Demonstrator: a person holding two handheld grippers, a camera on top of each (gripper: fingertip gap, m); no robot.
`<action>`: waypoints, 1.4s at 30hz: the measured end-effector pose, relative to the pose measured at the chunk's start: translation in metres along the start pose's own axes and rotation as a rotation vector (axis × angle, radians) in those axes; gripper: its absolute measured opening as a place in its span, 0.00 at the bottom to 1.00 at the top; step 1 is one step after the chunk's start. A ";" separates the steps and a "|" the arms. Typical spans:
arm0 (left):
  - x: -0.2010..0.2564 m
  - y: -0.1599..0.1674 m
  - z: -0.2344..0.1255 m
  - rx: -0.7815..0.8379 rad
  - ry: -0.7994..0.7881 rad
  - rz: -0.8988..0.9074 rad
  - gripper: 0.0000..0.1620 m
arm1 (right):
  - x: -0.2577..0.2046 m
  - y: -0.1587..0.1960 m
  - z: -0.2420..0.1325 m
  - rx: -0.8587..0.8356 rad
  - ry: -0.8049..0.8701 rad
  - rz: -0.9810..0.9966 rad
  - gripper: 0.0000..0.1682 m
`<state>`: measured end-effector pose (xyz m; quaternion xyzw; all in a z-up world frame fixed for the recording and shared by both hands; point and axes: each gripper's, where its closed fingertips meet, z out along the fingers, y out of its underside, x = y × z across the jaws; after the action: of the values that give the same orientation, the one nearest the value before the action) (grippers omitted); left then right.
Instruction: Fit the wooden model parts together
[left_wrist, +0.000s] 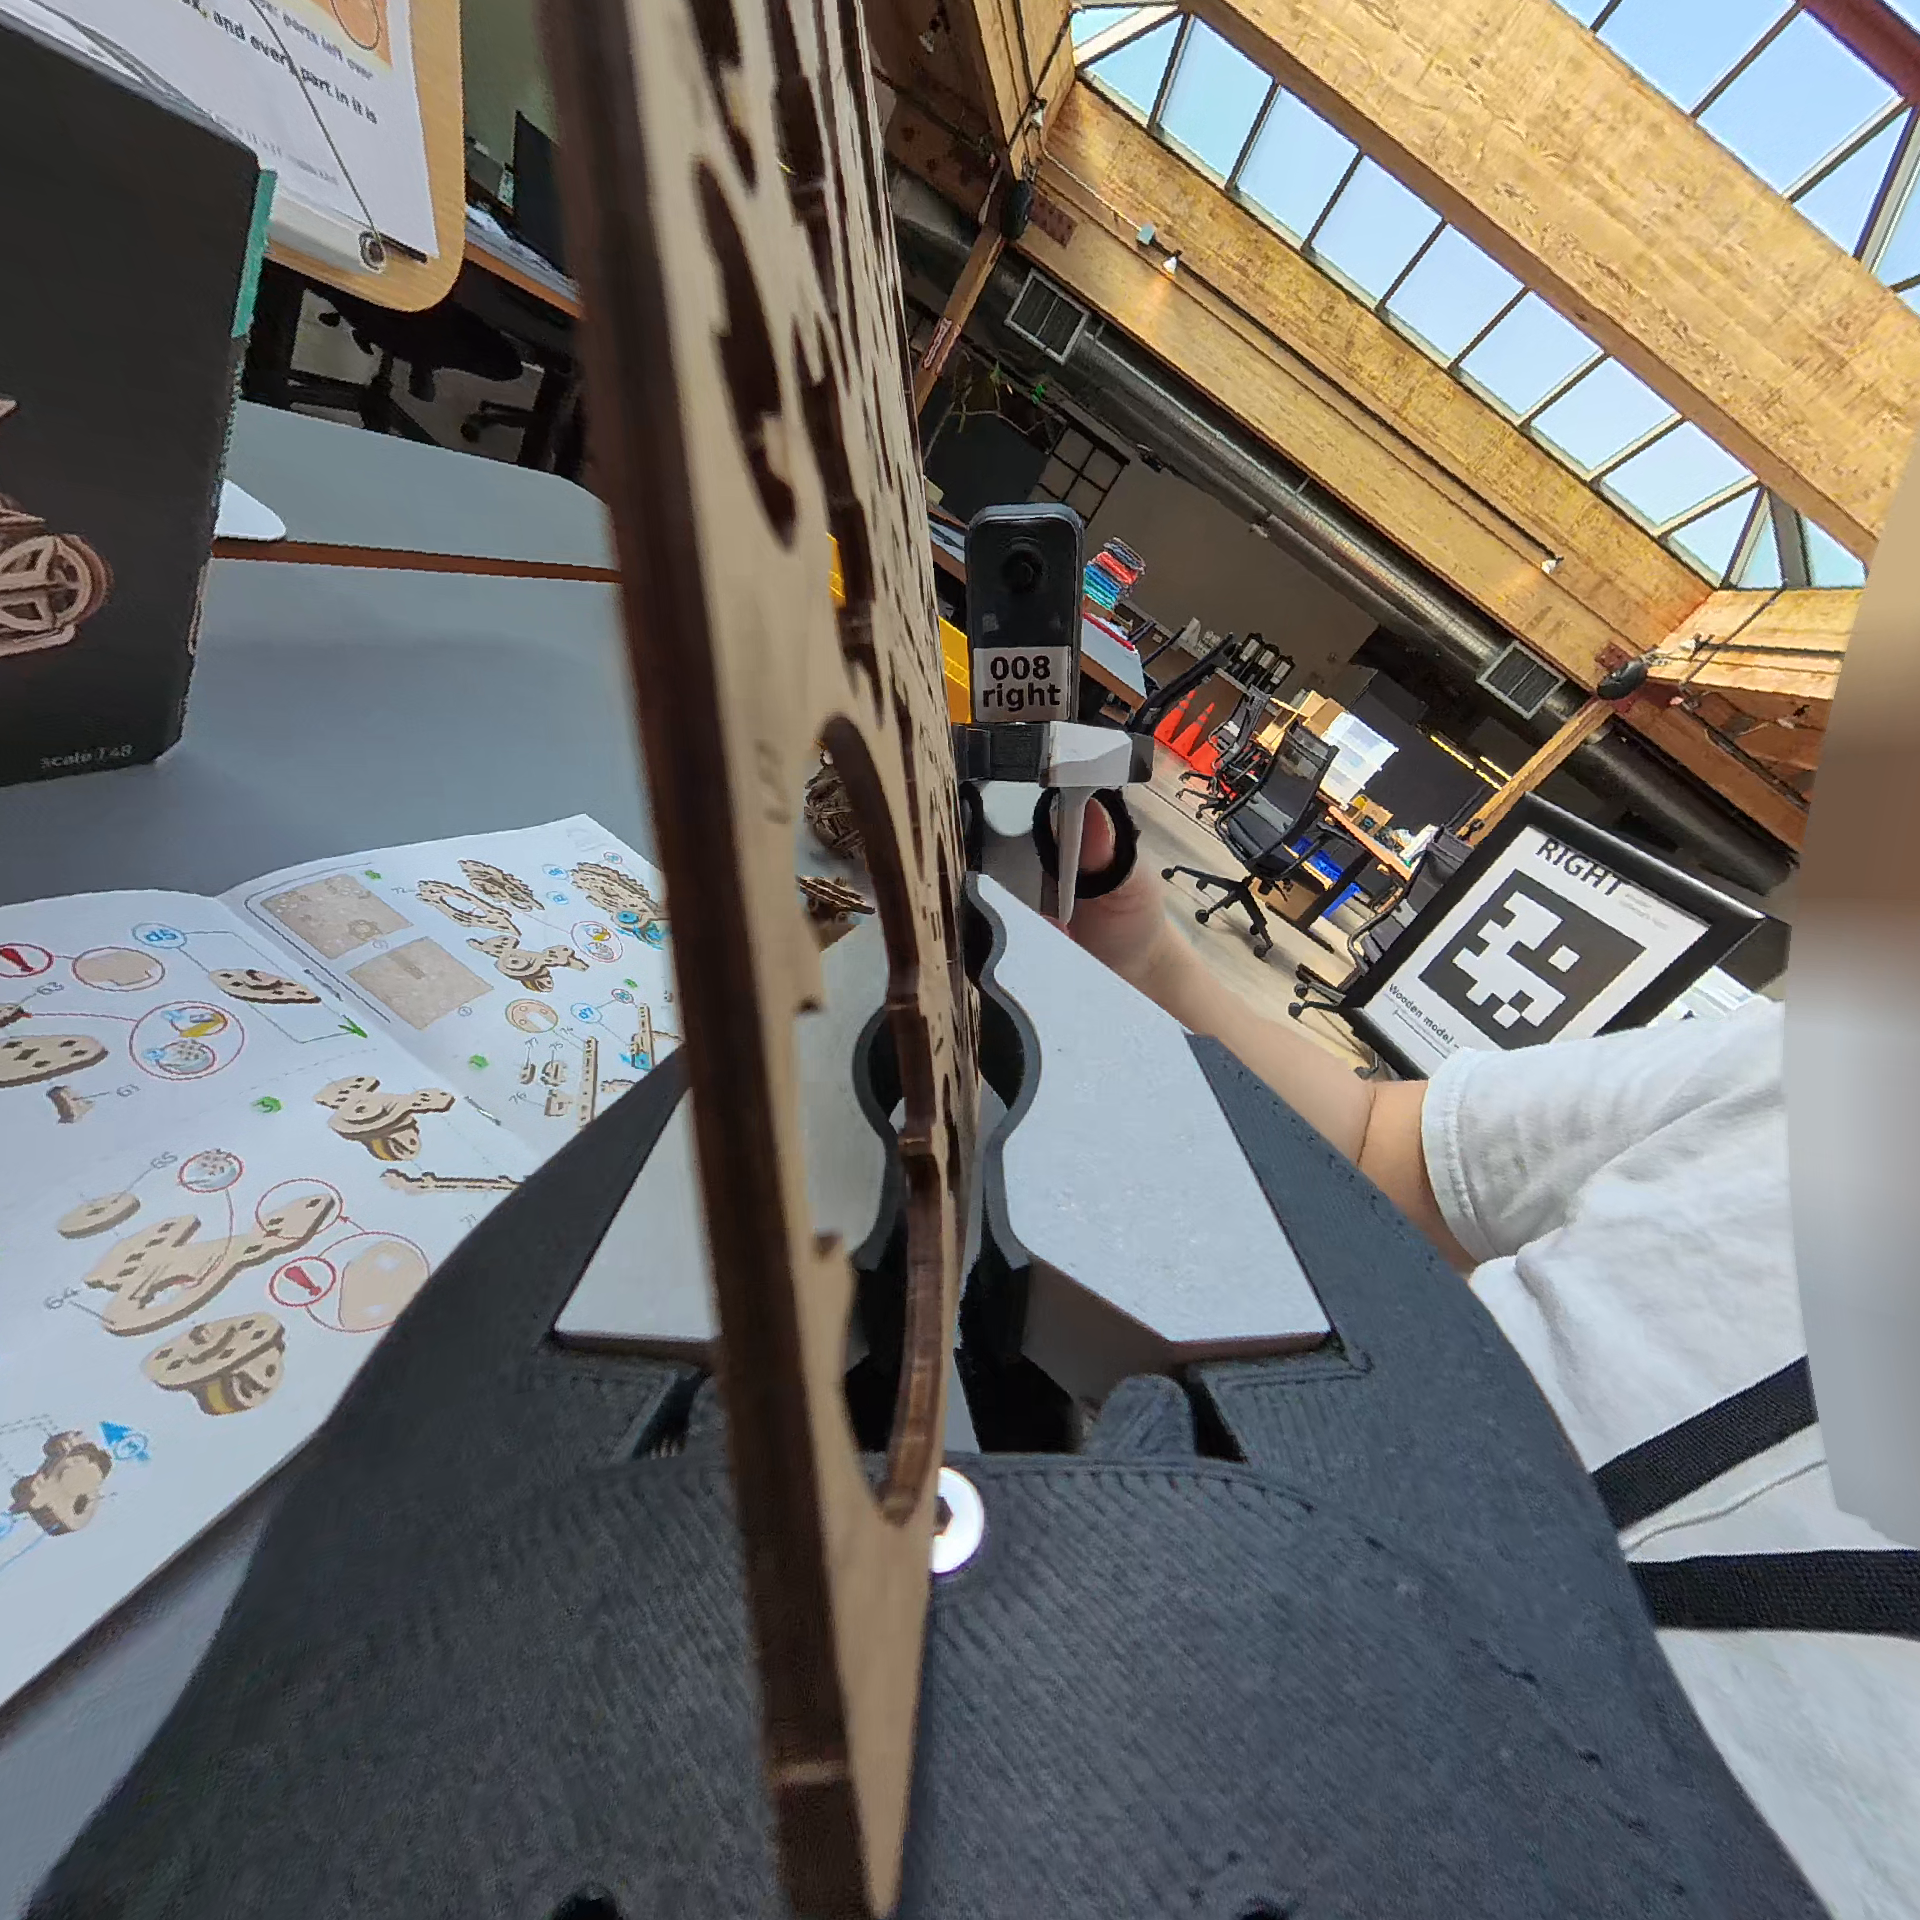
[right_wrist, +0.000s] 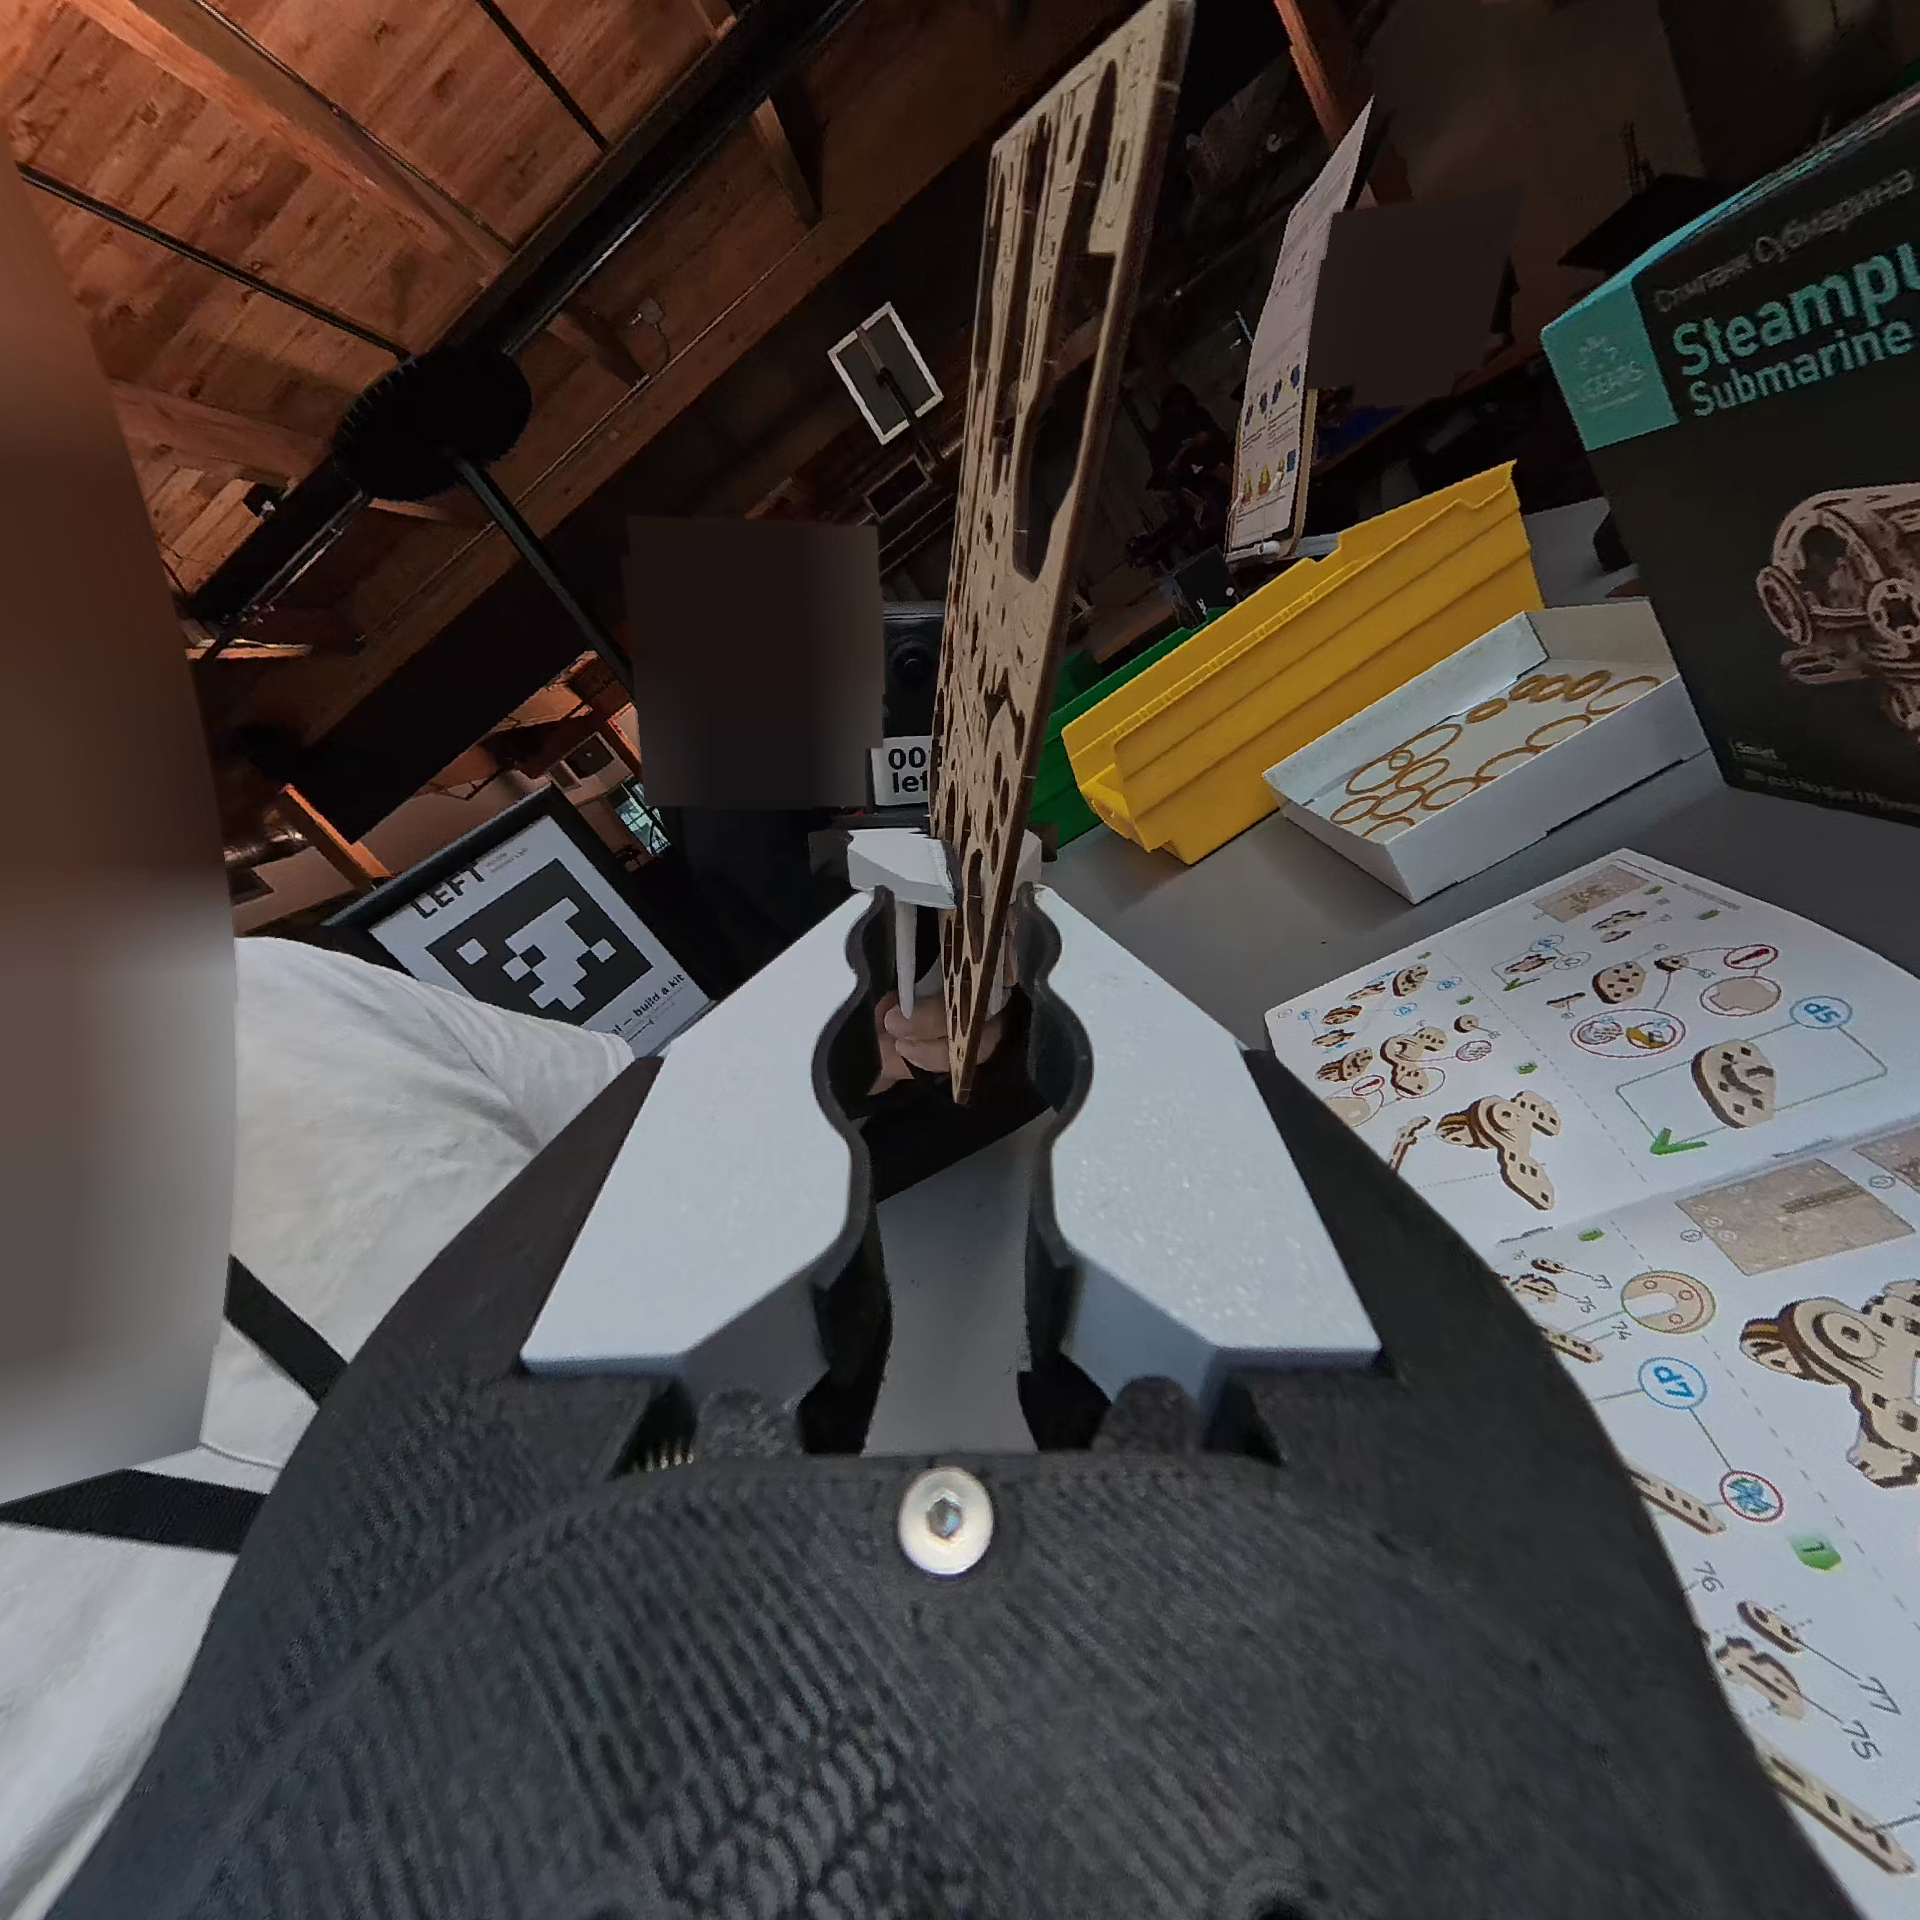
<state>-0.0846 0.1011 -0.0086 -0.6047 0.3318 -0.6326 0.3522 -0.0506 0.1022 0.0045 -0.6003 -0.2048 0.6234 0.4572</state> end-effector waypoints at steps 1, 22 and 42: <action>0.004 0.000 -0.004 0.008 0.020 -0.029 0.01 | -0.004 0.002 0.000 -0.022 -0.018 -0.045 0.14; -0.010 -0.018 -0.083 0.104 -0.020 -0.060 0.01 | 0.070 0.126 -0.007 -1.056 0.304 -0.648 0.17; -0.010 -0.027 -0.104 0.207 -0.005 -0.032 0.00 | 0.077 0.147 0.003 -1.238 0.131 -0.619 0.21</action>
<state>-0.1893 0.1232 0.0037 -0.5720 0.2541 -0.6676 0.4032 -0.0902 0.0930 -0.1565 -0.7010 -0.6565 0.1953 0.1986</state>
